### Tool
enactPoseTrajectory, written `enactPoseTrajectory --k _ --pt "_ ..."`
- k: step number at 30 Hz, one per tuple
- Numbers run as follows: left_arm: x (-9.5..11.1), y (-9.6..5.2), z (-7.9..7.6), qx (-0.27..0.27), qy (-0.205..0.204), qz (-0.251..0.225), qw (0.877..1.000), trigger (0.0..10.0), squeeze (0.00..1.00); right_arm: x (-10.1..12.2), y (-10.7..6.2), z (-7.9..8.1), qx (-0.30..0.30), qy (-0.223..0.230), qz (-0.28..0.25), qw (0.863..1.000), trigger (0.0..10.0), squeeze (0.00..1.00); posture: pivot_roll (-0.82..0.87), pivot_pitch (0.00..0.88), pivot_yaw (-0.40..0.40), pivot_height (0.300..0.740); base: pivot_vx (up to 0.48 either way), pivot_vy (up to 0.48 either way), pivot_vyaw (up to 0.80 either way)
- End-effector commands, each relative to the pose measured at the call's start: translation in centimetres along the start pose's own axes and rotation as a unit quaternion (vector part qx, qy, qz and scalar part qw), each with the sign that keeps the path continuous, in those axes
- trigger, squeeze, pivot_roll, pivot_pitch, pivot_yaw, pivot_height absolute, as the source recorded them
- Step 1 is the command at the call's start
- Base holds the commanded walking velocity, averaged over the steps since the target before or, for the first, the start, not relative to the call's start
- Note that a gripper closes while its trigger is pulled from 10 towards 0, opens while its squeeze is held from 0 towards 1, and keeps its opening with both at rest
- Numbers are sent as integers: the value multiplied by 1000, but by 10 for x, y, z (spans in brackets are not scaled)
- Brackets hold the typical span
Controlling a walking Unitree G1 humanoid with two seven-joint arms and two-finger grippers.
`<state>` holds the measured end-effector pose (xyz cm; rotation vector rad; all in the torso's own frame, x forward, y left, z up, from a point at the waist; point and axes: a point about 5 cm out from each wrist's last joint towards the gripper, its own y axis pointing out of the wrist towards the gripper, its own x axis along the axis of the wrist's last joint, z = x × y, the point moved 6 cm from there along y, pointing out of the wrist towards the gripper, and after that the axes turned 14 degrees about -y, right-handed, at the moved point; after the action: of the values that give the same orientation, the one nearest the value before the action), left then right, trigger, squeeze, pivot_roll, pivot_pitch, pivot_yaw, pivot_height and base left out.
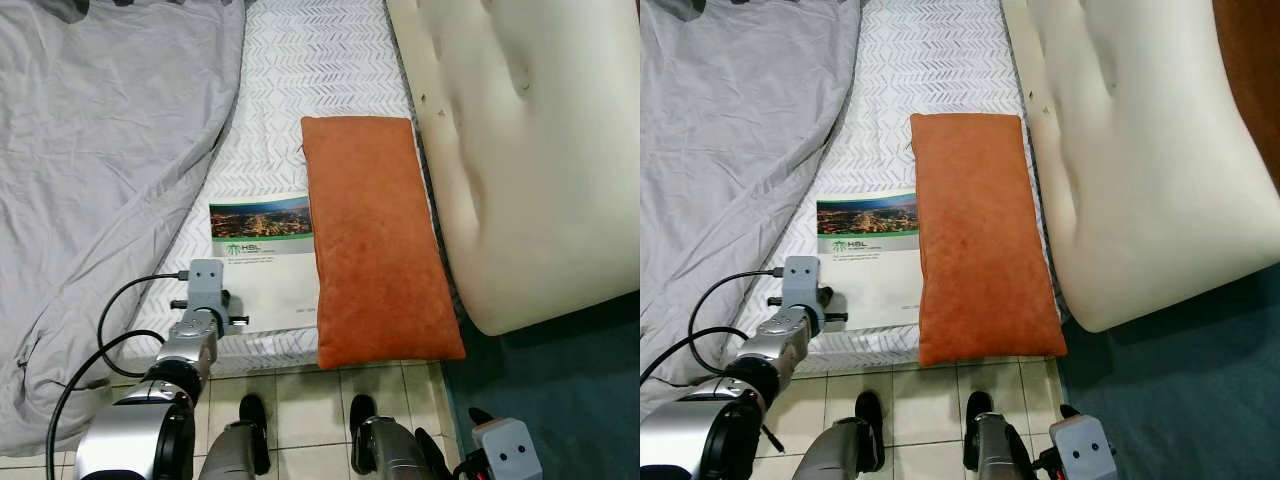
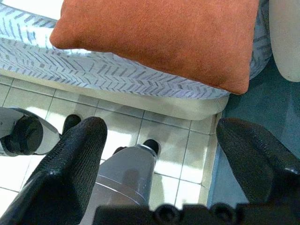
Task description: Clean up the room
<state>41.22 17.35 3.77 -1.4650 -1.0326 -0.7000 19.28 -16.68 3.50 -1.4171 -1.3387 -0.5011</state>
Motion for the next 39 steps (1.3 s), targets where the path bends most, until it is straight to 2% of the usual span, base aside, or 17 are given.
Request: enactPoseTrajectory --k 1,5,14,15,16,17,18,23,26,27,28,30,34,35,36,38,39 --pt "-19 -1 -13 -19 3 33 999 10000 0 -9 -7 4 0 2 22 1000 10000 12 -386 473 -38 740 0 0 0" --pt "-12 0 -21 -30 21 27 999 10000 0 -9 -9 5 0 3 24 1000 10000 16 -391 475 -36 740 0 0 0" --pt "-9 0 -10 -12 13 25 1000 10000 0 -11 -9 5 -2 5 28 1000 10000 12 -380 476 -28 740 0 0 0" --pt "-11 0 -9 -10 10 26 1000 10000 82 -11 -9 5 -2 5 28 1000 10000 12 -379 473 -30 740 0 0 0" --pt "-12 0 -9 -8 9 27 1000 10000 620 -11 -8 5 -2 5 27 1000 10000 16 -378 473 -32 740 0 0 0" --pt "-12 0 -9 -8 9 27 1000 10000 620 -11 -8 5 -2 5 27 1000 10000 16 -378 473 -32 740 0 0 0" --pt "-12 0 -9 -7 5 27 1000 10000 1000 -11 -7 5 -1 4 26 1000 10000 16 -377 471 -33 740 0 0 0" --pt "-10 0 -9 -6 5 23 1000 10000 1000 -10 -1 3 -1 2 23 1000 10000 12 -366 452 -30 740 0 0 0" --pt "-10 0 0 4 25 20 999 10000 1000 -10 5 1 -3 2 20 1000 10000 16 -350 426 -19 740 0 0 0" --pt "-9 -1 12 18 39 14 999 10000 1000 -9 15 0 -4 1 13 1000 10000 16 -324 368 -1 740 0 0 0" --pt "-6 -2 19 25 48 8 999 10000 1000 -6 20 0 -4 1 7 1000 10000 16 -320 359 2 740 0 0 0" --pt "-1 -2 25 30 50 1 998 10000 1000 -3 25 -1 -6 2 1 1000 10000 12 -311 339 7 740 0 0 0" --pt "28 -5 48 33 107 -41 993 10000 1000 8 51 -14 -22 14 -22 999 10000 16 -245 230 32 740 0 0 0" --pt "28 -5 48 33 107 -41 993 10000 1000 8 51 -14 -22 14 -22 999 10000 16 -245 230 32 740 0 0 0" --pt "33 -5 42 11 124 -55 991 10000 1000 10 60 -18 -25 13 -29 999 10000 12 -213 168 44 740 0 0 0" --pt "33 -6 38 -5 133 -61 989 10000 1000 15 64 -21 -29 13 -37 999 10000 16 -203 155 47 740 0 0 0" --pt "30 -6 33 -21 135 -65 988 10000 1000 18 70 -25 -34 17 -45 998 10000 16 -163 93 58 740 0 0 0"
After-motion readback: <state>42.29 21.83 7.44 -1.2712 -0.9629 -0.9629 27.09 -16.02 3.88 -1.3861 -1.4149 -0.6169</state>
